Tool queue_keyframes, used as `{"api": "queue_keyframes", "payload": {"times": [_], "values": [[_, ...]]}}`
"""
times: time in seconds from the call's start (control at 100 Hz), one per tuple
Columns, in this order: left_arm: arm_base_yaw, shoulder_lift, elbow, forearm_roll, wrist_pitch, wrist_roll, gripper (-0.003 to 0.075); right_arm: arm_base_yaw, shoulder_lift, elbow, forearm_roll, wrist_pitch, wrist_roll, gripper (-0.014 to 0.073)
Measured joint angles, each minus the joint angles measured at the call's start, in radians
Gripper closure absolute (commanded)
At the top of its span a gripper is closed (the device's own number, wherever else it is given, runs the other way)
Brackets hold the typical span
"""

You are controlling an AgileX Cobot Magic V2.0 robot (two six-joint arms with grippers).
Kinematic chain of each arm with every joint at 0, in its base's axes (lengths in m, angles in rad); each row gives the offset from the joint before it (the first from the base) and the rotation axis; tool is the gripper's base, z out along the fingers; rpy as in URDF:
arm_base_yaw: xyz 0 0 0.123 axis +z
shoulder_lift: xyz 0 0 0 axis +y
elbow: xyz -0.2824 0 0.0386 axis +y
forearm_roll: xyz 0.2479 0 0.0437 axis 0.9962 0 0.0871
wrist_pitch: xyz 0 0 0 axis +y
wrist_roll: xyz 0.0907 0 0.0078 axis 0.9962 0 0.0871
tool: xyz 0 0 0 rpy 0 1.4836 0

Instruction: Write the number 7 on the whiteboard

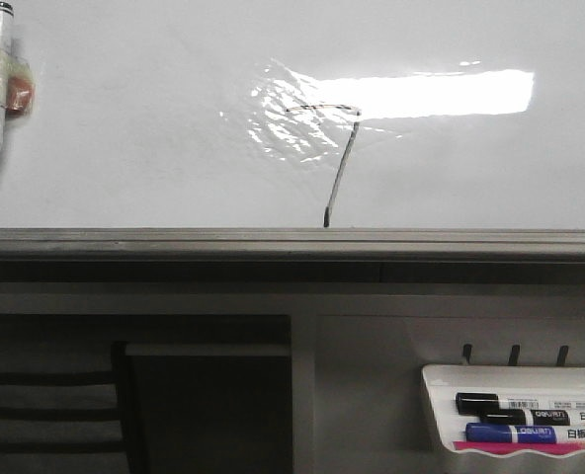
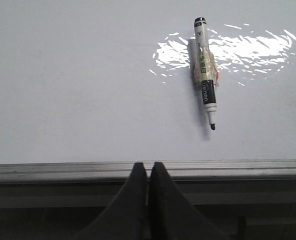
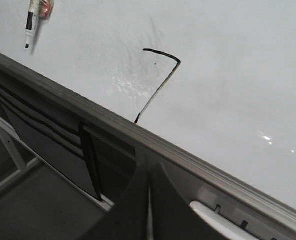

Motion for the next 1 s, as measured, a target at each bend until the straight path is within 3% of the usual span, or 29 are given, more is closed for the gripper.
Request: {"api": "queue_keyframes", "payload": {"times": [0.28, 0.63, 0.82, 1.0], "values": [[0.000, 0.000, 0.000, 0.000, 0.000, 0.000, 0.0741, -0.021, -0.056, 0.016, 0.000, -0.004, 0.000, 0.0665], [0.000, 0.000, 0.000, 0.001, 0.000, 0.000, 0.0741, -0.397, -0.423, 0.243, 0.000, -0.039, 0.000, 0.0665], [0.000, 0.000, 0.000, 0.001, 0.000, 0.002, 0.0741, -0.499, -0.562, 0.361, 0.009, -0.047, 0.000, 0.0665], [0.000, 0.000, 0.000, 0.001, 0.000, 0.002, 0.0741, -0.514, -0.596, 0.388, 0.017, -0.064, 0.000, 0.0665]]}}
